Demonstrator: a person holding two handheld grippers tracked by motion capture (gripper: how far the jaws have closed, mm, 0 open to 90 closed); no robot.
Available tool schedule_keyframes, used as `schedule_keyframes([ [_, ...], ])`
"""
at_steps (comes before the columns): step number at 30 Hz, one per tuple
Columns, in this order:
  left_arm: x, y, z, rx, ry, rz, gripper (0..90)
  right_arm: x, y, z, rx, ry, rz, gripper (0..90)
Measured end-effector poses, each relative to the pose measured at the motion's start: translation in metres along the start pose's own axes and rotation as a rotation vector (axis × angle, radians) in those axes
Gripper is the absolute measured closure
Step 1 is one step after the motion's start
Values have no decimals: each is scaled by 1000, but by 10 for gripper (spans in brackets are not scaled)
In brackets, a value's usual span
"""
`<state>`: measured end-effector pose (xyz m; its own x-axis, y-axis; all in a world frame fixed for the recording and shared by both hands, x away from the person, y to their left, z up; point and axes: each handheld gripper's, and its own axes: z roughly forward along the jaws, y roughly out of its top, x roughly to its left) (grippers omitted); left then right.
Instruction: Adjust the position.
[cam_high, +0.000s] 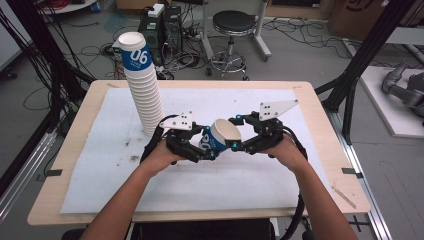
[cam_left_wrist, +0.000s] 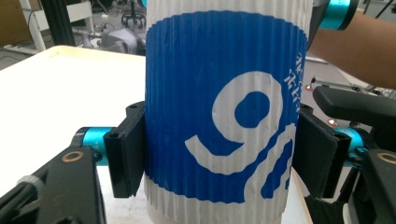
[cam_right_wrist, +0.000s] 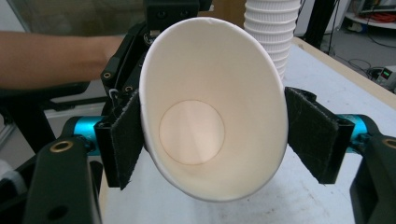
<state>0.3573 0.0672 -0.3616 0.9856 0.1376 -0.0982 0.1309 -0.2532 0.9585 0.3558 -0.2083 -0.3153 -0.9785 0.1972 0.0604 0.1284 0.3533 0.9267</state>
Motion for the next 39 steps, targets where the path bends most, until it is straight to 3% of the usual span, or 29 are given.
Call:
schedule_keyframes([
  [6,-2,-4,7,112,19,14,273,2,8,5,114,-10,-56,249],
  [10,-1,-4,9,110,10,14,290,3,12,8,148,-12,-68,238],
  [12,0,-4,7,79,6,9,290,4,11,9,118,-18,-55,210],
  [17,1,-5,5,-35,12,-29,289,4,4,9,-64,-53,0,182],
  [21,1,-7,4,-108,5,-42,292,5,-2,15,-139,-58,53,149],
  [27,0,-7,4,-130,3,-25,292,3,-5,21,-170,-6,92,152],
  [29,0,-7,5,-136,3,-25,292,3,-5,23,-172,18,85,214],
  [35,-1,-7,5,-120,19,-31,288,2,-6,23,-172,20,75,256],
  [39,-1,-8,6,-70,84,-25,262,4,-5,23,-146,-23,43,266],
])
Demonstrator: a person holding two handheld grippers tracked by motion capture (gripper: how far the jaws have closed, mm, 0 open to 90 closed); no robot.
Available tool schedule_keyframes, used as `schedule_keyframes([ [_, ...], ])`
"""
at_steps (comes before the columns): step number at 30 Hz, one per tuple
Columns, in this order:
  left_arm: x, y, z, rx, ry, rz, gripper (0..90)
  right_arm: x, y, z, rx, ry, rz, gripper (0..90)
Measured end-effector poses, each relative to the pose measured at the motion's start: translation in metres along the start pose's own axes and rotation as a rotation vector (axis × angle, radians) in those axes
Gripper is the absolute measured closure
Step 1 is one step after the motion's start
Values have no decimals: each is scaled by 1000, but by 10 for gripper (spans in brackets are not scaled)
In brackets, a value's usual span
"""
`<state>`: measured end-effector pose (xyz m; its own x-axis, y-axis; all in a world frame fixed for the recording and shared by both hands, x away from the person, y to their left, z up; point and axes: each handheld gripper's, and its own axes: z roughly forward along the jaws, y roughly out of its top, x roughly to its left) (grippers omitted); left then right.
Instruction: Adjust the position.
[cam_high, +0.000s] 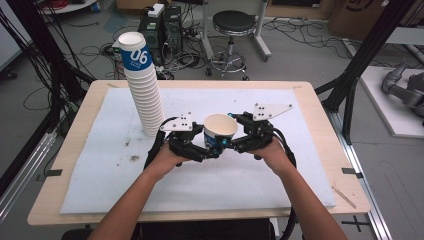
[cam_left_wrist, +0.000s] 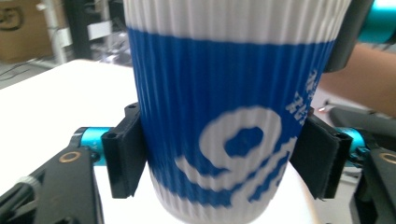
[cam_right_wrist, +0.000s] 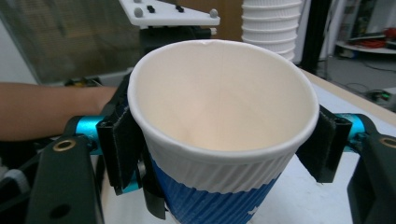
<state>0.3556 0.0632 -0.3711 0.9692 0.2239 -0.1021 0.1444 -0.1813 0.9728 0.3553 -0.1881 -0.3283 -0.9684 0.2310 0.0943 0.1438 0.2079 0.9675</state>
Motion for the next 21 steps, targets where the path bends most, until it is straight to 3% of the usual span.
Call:
schedule_keyframes([
  [3,1,-7,-4,37,52,0,213,0,2,-6,-3,-37,-24,269],
  [5,3,-12,-12,34,82,-12,213,-1,3,-12,37,-98,-56,269],
  [8,5,-20,-24,36,153,-34,211,-5,1,-18,69,-155,-65,267],
  [13,5,-30,-46,37,225,-42,196,-9,-1,-23,73,-177,-59,252],
  [17,4,-33,-63,15,261,-47,196,-12,-4,-22,96,-175,-55,250],
  [21,1,-38,-77,1,290,-51,196,-12,-8,-24,85,-195,-57,244],
])
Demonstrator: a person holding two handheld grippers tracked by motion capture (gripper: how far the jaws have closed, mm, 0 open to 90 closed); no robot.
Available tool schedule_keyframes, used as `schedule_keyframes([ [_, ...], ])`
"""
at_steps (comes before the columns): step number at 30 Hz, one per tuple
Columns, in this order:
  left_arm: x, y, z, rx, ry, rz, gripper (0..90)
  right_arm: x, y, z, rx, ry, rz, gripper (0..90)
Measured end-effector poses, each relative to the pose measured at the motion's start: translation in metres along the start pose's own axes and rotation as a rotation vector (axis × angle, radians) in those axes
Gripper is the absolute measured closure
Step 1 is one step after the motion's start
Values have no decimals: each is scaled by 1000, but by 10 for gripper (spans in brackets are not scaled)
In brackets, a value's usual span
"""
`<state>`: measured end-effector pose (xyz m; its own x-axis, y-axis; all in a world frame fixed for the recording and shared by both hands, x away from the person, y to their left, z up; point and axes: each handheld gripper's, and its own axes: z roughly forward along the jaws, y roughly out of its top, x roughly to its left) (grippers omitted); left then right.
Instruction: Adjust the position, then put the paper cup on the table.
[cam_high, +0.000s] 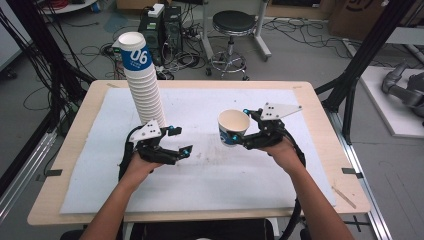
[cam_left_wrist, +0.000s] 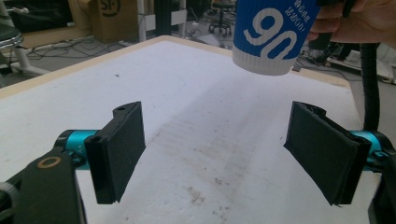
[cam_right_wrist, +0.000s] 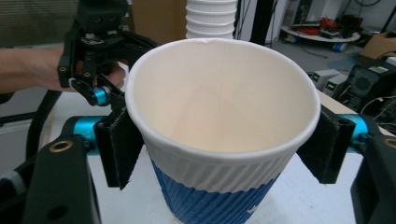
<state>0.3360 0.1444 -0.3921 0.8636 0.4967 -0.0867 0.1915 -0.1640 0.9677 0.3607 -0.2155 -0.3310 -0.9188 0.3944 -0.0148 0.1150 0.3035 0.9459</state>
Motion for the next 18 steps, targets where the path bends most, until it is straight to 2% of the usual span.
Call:
schedule_keyframes([
  [4,1,-3,-6,-3,7,2,196,-3,-4,-5,-2,-17,18,243],
  [8,4,-5,-11,-6,20,2,196,-7,-10,-13,-3,-53,30,242],
  [12,10,-9,-17,-7,38,-6,196,-17,-19,-20,3,-108,34,238],
  [18,17,-16,-26,-10,72,-14,196,-36,-29,-22,-5,-175,80,238],
])
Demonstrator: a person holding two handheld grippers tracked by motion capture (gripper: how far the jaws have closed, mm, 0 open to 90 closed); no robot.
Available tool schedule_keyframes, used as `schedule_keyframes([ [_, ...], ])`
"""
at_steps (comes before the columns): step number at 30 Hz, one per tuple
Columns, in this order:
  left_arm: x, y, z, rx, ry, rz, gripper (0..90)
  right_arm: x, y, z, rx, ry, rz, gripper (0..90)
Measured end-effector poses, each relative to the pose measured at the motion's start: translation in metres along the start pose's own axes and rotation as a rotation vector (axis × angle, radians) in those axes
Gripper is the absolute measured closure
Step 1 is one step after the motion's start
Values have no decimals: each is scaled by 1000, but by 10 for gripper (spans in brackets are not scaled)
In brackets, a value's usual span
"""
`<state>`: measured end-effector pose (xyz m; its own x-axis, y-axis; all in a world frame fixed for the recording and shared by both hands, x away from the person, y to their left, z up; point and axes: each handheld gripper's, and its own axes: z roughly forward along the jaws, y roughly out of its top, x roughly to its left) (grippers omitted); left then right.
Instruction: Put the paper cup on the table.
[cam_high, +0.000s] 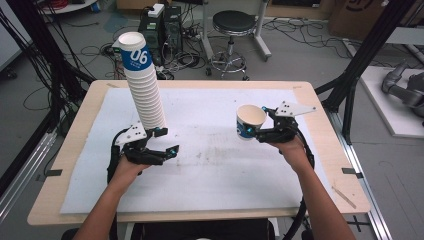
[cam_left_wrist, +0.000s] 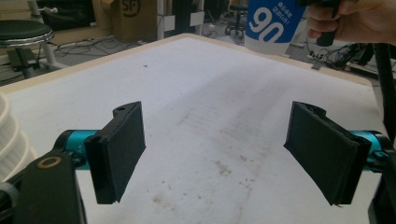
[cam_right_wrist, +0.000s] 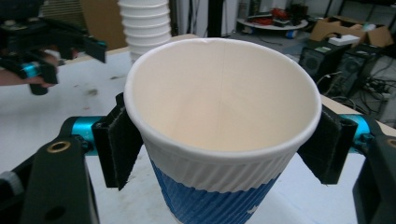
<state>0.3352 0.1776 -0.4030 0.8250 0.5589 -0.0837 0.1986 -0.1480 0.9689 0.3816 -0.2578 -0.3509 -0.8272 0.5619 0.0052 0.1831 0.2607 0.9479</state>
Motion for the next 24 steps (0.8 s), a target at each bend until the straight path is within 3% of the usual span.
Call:
schedule_keyframes([
  [7,9,-7,-9,-6,65,-15,196,-22,-10,12,33,-117,61,237],
  [11,11,-9,-10,-13,78,-23,196,-33,-19,22,95,-169,101,234],
  [15,14,-11,-10,-6,87,-26,196,-38,-35,30,148,-206,129,226],
  [20,15,-13,-11,-7,90,-32,196,-43,-52,32,175,-242,175,219],
  [24,15,-13,-11,-6,93,-31,196,-43,-59,32,193,-255,170,203],
])
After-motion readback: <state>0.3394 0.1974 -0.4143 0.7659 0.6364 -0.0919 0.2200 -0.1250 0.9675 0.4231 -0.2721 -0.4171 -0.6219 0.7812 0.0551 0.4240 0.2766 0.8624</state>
